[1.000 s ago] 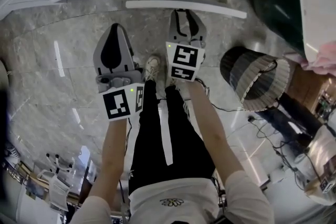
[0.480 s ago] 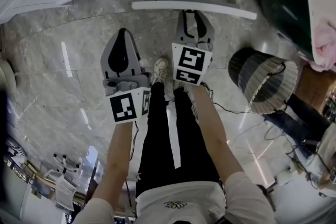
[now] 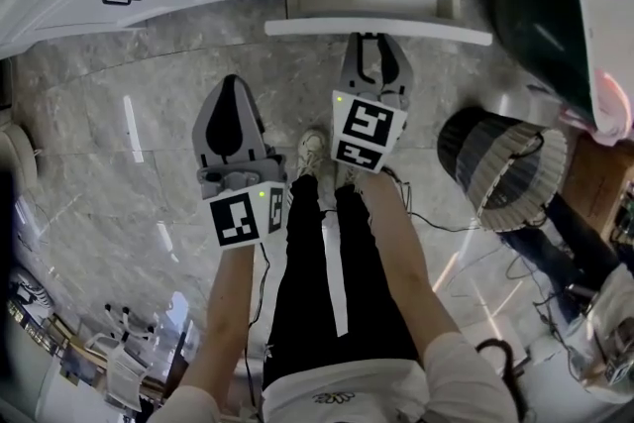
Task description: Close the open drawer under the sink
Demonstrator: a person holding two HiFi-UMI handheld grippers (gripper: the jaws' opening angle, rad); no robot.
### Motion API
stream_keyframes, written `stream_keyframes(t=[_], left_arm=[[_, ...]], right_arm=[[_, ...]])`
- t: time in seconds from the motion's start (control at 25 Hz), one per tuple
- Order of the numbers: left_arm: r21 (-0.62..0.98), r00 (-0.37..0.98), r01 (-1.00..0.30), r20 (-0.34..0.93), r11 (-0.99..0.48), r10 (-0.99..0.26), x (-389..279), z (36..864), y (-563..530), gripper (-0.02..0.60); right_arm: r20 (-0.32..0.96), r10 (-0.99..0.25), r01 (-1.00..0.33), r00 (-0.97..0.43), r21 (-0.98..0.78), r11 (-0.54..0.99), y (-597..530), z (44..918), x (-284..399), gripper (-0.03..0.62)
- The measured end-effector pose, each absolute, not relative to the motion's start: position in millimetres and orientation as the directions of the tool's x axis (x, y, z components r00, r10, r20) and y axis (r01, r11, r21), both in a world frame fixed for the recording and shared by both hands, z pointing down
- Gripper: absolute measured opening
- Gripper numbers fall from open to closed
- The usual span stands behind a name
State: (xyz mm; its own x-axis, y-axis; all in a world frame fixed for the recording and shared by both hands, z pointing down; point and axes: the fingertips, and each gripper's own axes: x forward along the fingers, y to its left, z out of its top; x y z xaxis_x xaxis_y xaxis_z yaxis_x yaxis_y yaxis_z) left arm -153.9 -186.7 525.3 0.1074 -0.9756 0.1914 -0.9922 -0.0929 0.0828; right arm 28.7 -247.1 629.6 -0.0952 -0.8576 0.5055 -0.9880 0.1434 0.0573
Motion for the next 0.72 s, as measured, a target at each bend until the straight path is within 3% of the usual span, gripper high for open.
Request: stream_keyframes(t=[0.32,0.72], left_arm=[[0.108,0.076,-0.993,0.185,-0.056,-0.98,-151,537,-190,0.02],[0.12,0.106,-0.989,0.178,-0.085,-0.978,-141,540,-202,0.02]], right_arm=[[0.489,-0.853,-0.94,-0.182,0.168,0.296,-259,625,19,0.141],[0.501,-0.853,-0.959,-0.144,0.143,0.246,-294,627,26,0.141]])
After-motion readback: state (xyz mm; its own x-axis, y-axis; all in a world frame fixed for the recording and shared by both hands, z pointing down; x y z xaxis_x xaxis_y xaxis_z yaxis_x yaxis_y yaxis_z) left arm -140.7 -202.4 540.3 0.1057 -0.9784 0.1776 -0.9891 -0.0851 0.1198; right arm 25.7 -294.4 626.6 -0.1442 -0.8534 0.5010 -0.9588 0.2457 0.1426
